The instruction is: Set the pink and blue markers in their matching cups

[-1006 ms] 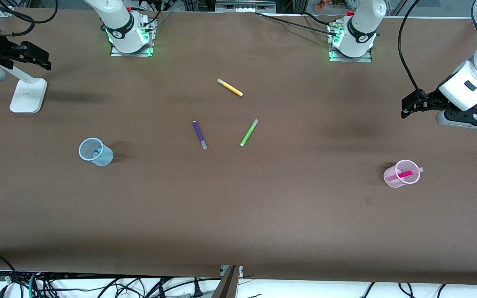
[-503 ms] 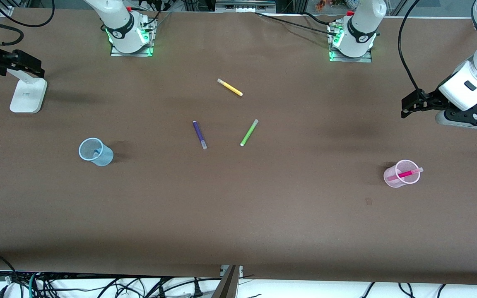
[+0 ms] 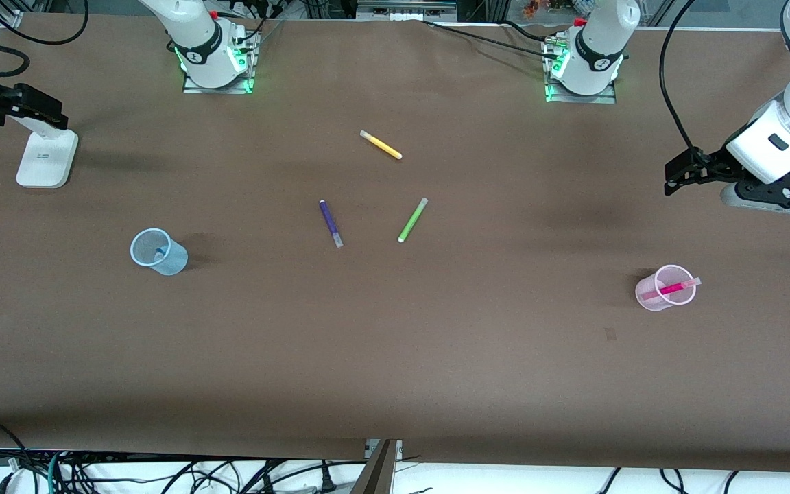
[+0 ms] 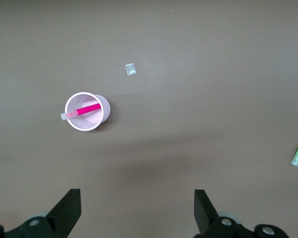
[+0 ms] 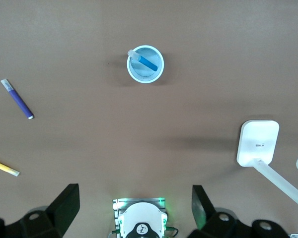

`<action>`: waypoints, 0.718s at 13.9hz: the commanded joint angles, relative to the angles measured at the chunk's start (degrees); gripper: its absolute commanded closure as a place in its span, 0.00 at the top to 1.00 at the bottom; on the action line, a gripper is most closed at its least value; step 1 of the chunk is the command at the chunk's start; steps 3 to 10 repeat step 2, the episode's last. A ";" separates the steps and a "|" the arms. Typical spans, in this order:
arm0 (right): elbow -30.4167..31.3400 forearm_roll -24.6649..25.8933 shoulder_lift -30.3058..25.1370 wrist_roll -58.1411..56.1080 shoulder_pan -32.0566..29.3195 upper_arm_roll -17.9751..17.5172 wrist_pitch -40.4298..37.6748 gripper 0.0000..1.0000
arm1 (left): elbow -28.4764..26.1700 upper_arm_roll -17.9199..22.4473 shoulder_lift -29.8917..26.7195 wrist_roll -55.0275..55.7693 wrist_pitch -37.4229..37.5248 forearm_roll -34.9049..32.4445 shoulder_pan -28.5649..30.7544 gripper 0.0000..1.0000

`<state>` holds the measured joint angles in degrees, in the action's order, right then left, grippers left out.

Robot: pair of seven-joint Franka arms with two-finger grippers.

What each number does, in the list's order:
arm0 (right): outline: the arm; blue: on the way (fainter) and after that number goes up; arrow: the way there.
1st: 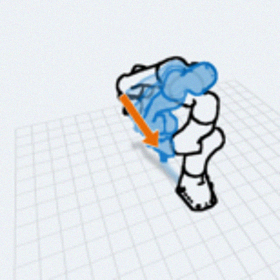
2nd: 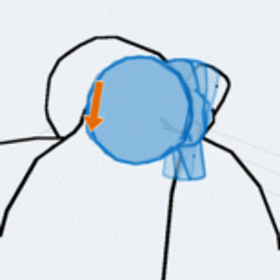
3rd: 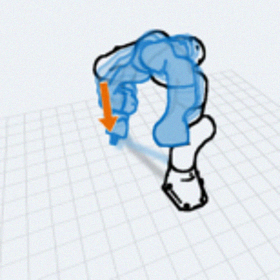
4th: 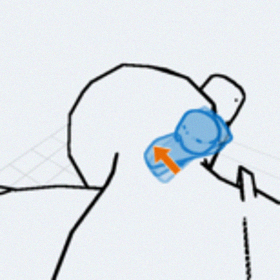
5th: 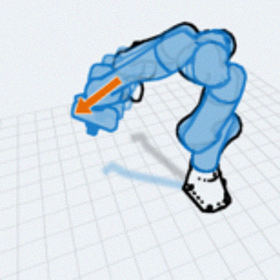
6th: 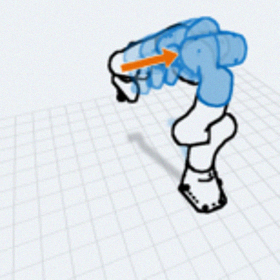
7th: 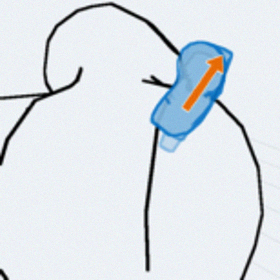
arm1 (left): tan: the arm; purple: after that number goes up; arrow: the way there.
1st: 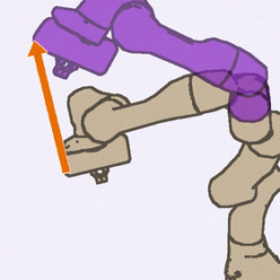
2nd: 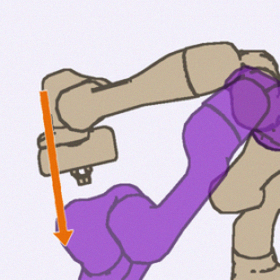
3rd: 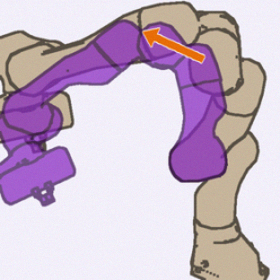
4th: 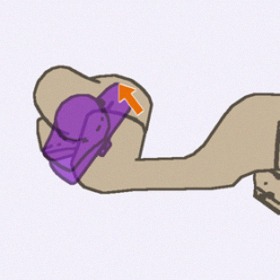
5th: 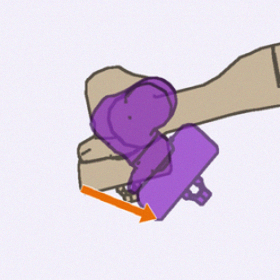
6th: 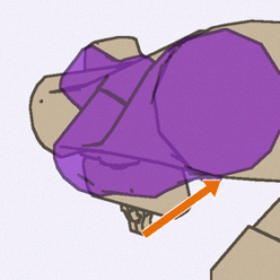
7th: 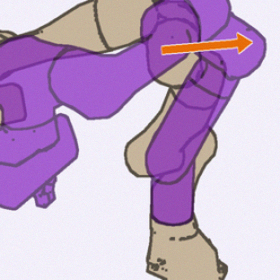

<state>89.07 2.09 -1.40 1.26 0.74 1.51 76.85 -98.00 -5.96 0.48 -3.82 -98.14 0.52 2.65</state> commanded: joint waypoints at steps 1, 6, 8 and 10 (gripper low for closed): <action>-1.26 -0.59 0.34 -0.12 -0.65 -0.45 -0.65 1.00 | 0.18 -0.11 -0.75 -1.19 1.02 2.02 0.60 1.00; -1.26 -0.59 0.34 -0.21 -0.65 -0.45 -0.65 1.00 | 0.26 -0.11 -0.75 -1.19 1.54 2.02 0.60 1.00; -1.26 -0.59 0.34 -0.21 -0.65 -0.45 -0.65 1.00 | 0.26 -0.11 -0.75 -1.19 1.54 2.02 0.60 1.00; -1.26 -0.59 0.34 -0.21 -0.65 -0.45 -0.65 1.00 | 0.26 -0.11 -0.75 -1.19 1.54 2.02 0.60 1.00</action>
